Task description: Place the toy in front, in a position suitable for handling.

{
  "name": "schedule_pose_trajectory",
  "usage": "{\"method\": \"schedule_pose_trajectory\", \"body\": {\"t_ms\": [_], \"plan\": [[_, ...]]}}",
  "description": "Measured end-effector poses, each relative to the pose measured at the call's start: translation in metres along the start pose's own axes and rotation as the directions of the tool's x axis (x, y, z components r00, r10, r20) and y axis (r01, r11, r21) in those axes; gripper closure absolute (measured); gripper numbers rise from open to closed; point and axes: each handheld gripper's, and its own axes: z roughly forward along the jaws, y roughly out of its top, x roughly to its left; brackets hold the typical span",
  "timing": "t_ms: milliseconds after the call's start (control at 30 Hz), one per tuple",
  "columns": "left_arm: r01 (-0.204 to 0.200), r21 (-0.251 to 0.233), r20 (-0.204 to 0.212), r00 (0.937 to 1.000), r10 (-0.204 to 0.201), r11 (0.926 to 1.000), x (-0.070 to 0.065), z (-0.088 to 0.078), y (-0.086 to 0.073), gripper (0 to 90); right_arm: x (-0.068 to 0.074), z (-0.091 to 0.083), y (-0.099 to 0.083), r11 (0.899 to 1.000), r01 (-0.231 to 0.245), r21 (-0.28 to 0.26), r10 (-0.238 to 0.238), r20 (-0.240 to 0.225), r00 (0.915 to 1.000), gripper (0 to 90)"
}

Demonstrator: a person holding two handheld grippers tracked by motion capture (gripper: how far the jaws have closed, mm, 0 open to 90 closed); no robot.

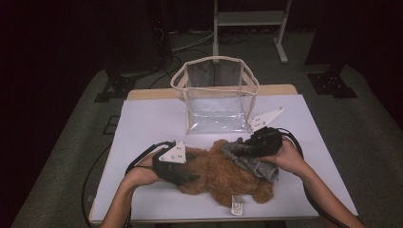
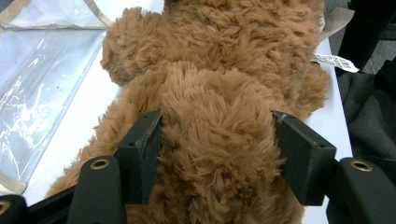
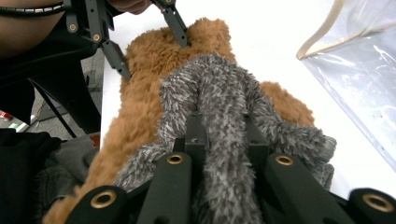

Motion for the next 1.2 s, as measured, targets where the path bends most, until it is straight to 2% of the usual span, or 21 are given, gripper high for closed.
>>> {"method": "schedule_pose_trajectory", "body": {"t_ms": [167, 267, 300, 467, 667, 733, 833, 933, 1033, 1200], "plan": [[-0.002, -0.007, -0.001, 1.0, 0.002, 1.0, 0.0, -0.001, -0.002, 37.0, -0.002, 0.016, 0.011, 1.0, 0.016, 0.009, -0.016, -0.025, 0.9995, 77.0], [0.001, -0.011, 0.0, 1.0, -0.001, 0.9999, 0.001, 0.0, -0.002, 37.2, -0.001, 0.013, 0.012, 1.0, 0.024, 0.014, -0.024, -0.019, 0.9995, 77.0], [0.002, -0.01, -0.001, 1.0, -0.002, 0.9999, 0.001, 0.0, -0.002, 37.3, 0.002, 0.005, 0.011, 0.999, 0.028, 0.015, -0.028, -0.011, 0.9995, 77.1], [0.003, -0.01, -0.005, 1.0, -0.003, 0.9999, 0.001, 0.001, -0.001, 37.9, 0.008, -0.004, 0.009, 1.0, 0.03, 0.006, -0.03, -0.011, 0.9995, 77.2], [-0.001, -0.003, -0.003, 1.0, 0.001, 1.0, 0.002, 0.001, -0.001, 38.3, 0.003, 0.028, 0.024, 0.998, 0.051, 0.034, -0.049, -0.054, 0.9974, 77.2], [-0.001, -0.007, -0.002, 1.0, 0.001, 1.0, 0.002, 0.001, -0.001, 38.5, 0.004, 0.028, 0.026, 0.997, 0.063, 0.047, -0.061, -0.049, 0.997, 77.2], [0.004, -0.014, -0.002, 1.0, -0.004, 0.9999, 0.003, 0.001, -0.002, 39.1, 0.005, 0.018, 0.022, 0.997, 0.055, 0.05, -0.053, -0.036, 0.9979, 77.2], [0.004, -0.014, -0.002, 1.0, -0.004, 0.9999, 0.003, 0.0, -0.003, 39.3, 0.005, 0.005, 0.009, 0.999, 0.033, 0.038, -0.032, -0.02, 0.9993, 77.2], [0.008, -0.018, 0.0, 1.0, -0.008, 0.9998, 0.003, 0.0, -0.003, 39.4, 0.004, -0.01, -0.008, 1.0, -0.001, 0.003, 0.001, -0.01, 0.9999, 77.2], [0.007, -0.016, -0.002, 1.0, -0.007, 0.9998, 0.002, 0.001, -0.002, 39.4, 0.002, -0.02, -0.017, 1.0, -0.017, -0.016, 0.017, -0.004, 0.9999, 77.2]]}}
